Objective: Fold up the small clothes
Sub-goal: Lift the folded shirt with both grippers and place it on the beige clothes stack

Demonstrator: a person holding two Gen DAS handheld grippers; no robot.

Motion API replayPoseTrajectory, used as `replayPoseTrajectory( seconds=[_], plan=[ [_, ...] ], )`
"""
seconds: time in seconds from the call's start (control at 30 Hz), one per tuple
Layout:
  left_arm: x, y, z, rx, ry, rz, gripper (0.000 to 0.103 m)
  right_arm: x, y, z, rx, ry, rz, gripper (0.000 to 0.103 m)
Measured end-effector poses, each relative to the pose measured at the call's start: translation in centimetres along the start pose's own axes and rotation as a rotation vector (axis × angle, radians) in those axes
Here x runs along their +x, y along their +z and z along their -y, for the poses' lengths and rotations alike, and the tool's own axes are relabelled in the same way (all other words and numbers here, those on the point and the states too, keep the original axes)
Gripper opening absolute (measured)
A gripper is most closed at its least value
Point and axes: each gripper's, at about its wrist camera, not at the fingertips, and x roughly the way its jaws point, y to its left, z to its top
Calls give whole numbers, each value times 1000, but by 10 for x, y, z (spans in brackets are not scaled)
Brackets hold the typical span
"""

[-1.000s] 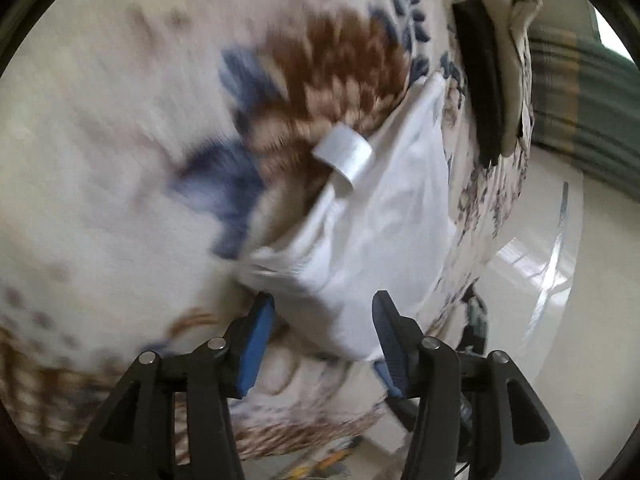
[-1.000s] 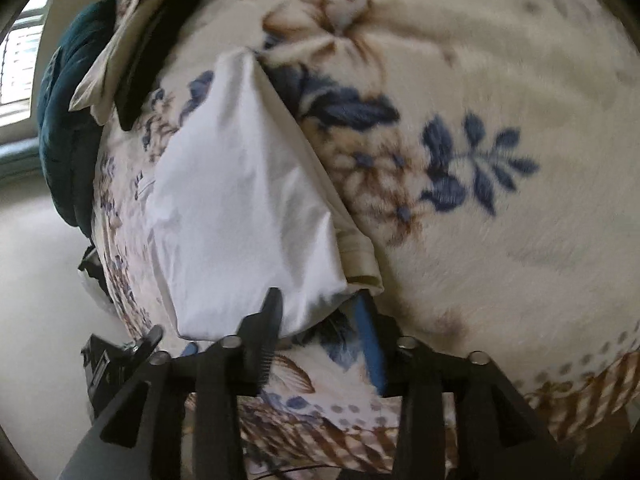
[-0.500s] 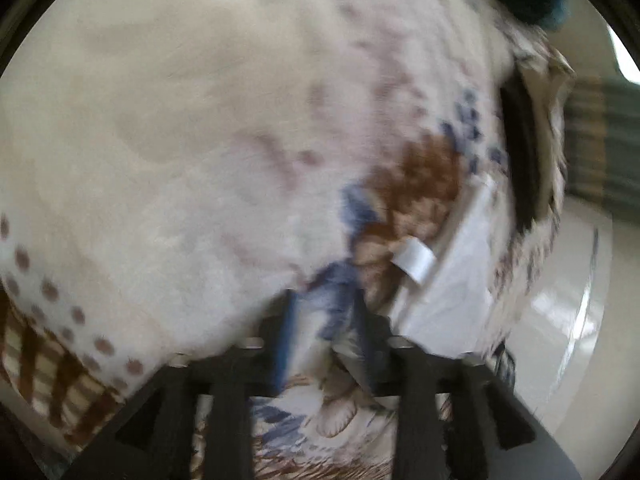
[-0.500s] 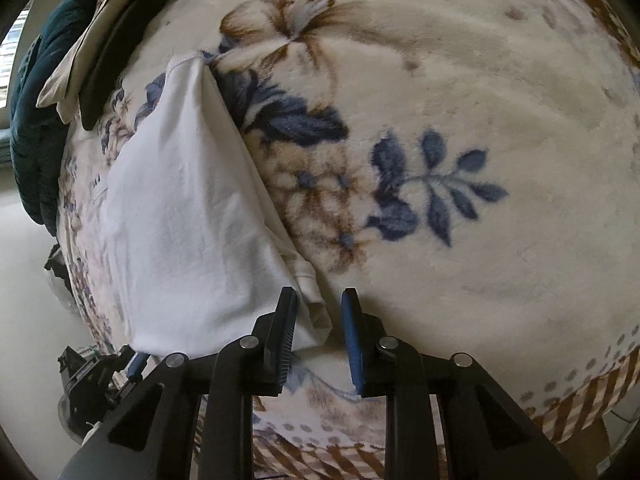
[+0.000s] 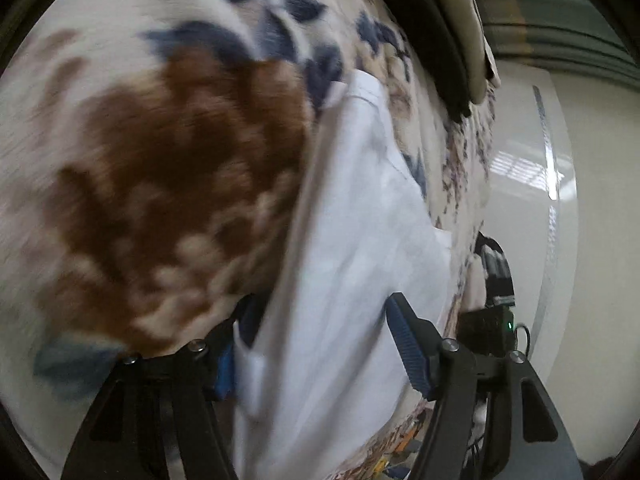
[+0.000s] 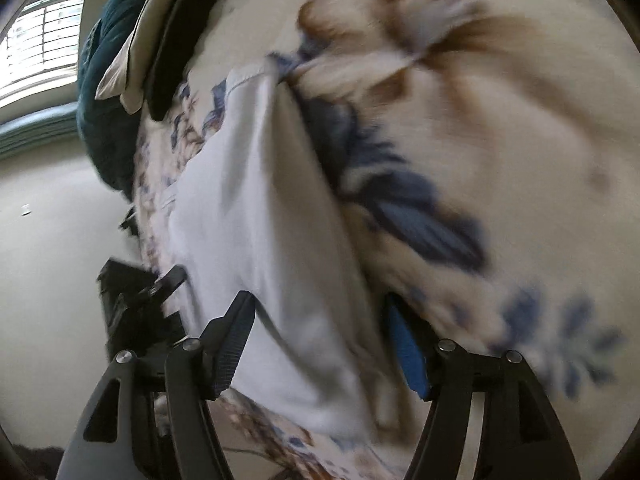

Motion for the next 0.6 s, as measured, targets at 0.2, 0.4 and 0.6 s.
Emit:
replayPoseTrajectory(
  seconds=[0.2,0.4,0.6],
  plan=[
    [1,-7,24,68,-6,2,14,32,12,-26,-47,38,-60,28],
    [-25,-2,50,89,-36,21,13,19,5,-58,-72,-13,-8,15],
    [-59,42,111,145,-65,53,13,-23,23,-125,-127,-20,53,15]
  ],
)
